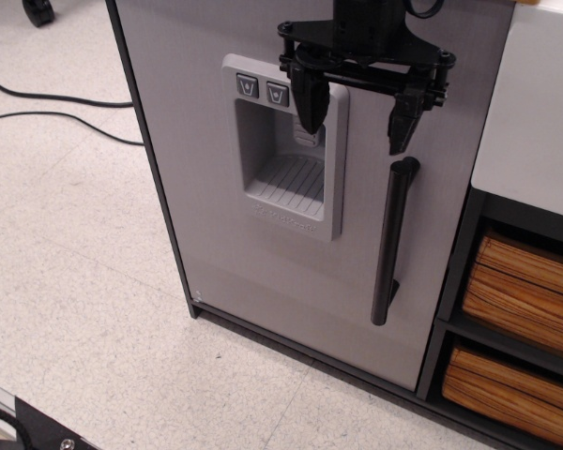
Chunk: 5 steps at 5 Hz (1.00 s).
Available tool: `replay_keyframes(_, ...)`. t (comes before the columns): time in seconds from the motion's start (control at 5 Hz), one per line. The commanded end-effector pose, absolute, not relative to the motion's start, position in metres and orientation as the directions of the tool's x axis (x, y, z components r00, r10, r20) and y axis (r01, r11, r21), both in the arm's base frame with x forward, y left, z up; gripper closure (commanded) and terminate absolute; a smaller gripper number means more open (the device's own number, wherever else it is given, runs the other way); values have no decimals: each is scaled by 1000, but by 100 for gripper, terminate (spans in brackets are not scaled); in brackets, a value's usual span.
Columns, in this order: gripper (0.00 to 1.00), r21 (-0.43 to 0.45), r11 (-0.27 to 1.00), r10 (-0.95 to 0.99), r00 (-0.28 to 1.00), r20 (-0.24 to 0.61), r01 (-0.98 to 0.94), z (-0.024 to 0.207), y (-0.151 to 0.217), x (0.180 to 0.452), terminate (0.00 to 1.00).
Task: Open fridge
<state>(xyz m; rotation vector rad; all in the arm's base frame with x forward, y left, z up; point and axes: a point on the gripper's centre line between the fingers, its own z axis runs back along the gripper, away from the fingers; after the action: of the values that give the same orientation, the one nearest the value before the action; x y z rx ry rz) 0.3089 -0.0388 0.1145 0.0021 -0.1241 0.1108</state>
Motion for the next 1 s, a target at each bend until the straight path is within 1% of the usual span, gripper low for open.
replay_keyframes(0.0,0,-5,994,110,986,124,-110,114,-39,309,0)
replay_keyframes(0.2,0,-29,997,72,985,157,-68,103,-40,332,0)
replay_keyframes(0.6,0,-21,999,41,976,215,-37,73,-51,350,0)
replay_keyframes(0.8,0,-39,999,29,962,271,-20,65,-58,351,0)
